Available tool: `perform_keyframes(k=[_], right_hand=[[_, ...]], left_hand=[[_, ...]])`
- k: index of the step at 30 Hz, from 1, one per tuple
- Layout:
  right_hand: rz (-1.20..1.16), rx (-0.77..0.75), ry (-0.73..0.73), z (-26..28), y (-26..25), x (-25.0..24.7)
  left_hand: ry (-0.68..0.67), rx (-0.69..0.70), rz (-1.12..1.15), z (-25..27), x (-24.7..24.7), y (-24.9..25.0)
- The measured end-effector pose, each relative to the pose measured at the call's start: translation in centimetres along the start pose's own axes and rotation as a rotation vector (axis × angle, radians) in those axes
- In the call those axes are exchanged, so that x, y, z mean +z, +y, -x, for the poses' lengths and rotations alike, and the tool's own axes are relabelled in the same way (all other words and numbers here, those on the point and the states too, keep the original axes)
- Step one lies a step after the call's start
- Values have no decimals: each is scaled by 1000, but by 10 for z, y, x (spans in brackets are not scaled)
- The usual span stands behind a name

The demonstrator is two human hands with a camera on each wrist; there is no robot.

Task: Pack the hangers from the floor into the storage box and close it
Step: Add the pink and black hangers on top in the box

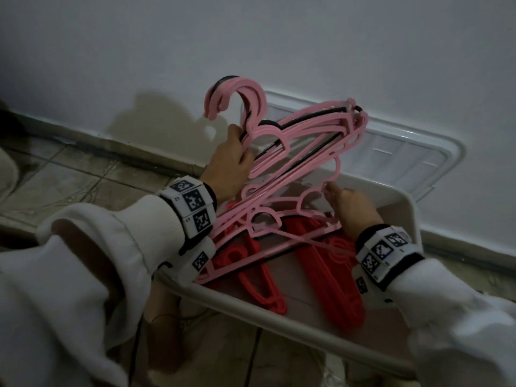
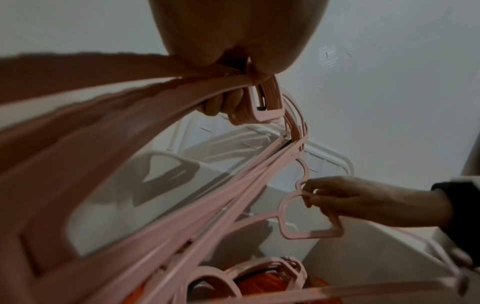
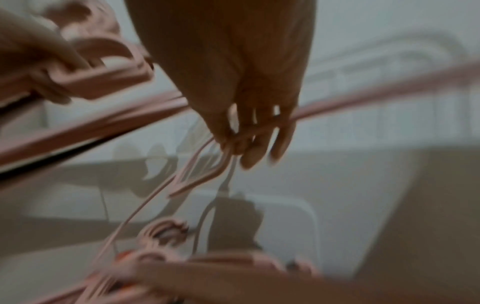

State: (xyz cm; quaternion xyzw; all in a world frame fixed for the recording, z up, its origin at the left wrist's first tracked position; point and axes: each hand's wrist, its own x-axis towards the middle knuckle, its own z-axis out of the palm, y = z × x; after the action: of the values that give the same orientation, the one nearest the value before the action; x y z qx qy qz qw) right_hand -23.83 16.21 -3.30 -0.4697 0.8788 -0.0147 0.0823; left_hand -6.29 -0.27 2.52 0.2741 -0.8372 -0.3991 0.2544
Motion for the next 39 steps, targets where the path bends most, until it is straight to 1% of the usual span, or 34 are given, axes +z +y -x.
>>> perform_keyframes(k=[2, 4, 7, 10, 13, 14, 16, 19, 21, 24, 28, 31, 34, 37, 39], right_hand=[[58, -57, 8, 6, 0, -16], [159, -84, 56, 15, 1, -32], [190, -169, 126, 29, 6, -58], [99, -247, 168, 36, 19, -78], [0, -321, 202, 35, 35, -89], [2, -327, 220, 34, 38, -91], [-2, -285, 260, 33, 41, -97], [-216, -295, 318, 36, 32, -105], [-251, -322, 326, 36, 22, -105], [-185, -354, 264, 33, 5, -100], [-306, -427, 221, 27, -12, -85], [-446, -361, 223, 22, -21, -72], [-545, -344, 266, 20, -22, -62], [-468, -343, 382, 20, -19, -54], [-443, -334, 429, 18, -19, -52]], left_hand=[[16, 8, 11, -1, -4, 0], [42, 16, 6, -1, -8, 2], [72, 17, -9, -1, -12, 5], [62, -3, 2, 0, -12, 5], [15, -8, 22, 1, -7, 4], [5, -6, 22, 1, -5, 4], [-16, -16, 25, 0, -3, 3], [-90, -40, 47, -2, 2, 2], [-151, -33, 70, -2, 5, 3], [-244, -28, 98, 1, 11, 11], [-367, -36, 131, 6, 26, 18], [-445, -58, 228, 9, 31, 21], [-480, -55, 331, 12, 32, 28], [-481, -111, 403, 13, 32, 31], [-486, -150, 418, 13, 33, 33]])
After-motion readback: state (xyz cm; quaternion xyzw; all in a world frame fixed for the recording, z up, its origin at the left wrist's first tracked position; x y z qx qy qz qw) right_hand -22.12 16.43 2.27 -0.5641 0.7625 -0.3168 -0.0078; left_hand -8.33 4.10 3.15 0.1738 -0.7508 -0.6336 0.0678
